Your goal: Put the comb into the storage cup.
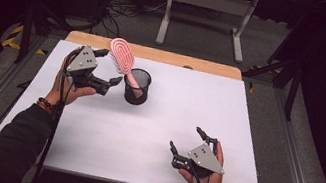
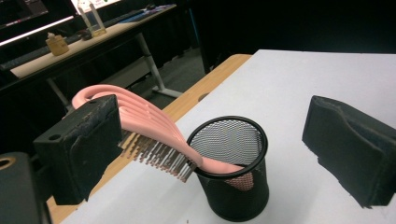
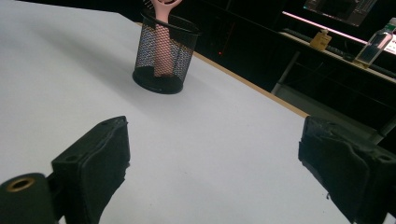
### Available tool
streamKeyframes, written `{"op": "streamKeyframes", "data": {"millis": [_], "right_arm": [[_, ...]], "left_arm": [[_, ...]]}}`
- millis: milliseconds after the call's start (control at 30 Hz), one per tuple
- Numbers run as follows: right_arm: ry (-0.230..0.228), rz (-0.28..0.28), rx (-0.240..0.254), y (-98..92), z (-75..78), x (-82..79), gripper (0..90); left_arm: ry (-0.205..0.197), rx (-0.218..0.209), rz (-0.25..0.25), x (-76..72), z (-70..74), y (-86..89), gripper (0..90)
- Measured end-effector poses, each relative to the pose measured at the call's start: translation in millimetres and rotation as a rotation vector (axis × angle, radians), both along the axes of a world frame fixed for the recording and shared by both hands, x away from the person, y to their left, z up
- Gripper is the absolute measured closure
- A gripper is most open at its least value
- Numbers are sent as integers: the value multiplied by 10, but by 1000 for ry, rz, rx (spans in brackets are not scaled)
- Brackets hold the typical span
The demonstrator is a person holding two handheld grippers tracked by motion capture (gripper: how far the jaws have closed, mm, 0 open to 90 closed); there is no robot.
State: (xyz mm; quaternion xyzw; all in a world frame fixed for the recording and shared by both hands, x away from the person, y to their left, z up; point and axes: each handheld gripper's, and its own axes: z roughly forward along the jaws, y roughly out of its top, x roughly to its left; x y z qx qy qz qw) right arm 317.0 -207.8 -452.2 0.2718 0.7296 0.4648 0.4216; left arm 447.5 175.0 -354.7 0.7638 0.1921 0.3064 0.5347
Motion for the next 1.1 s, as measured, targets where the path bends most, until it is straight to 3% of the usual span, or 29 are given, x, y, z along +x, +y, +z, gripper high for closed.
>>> {"op": "streamKeyframes", "data": {"millis": [1100], "right_arm": [[-5,3,-3,14,4,-5,95]], "left_arm": [[-6,-27,-45,-378,-305,95,56]]}}
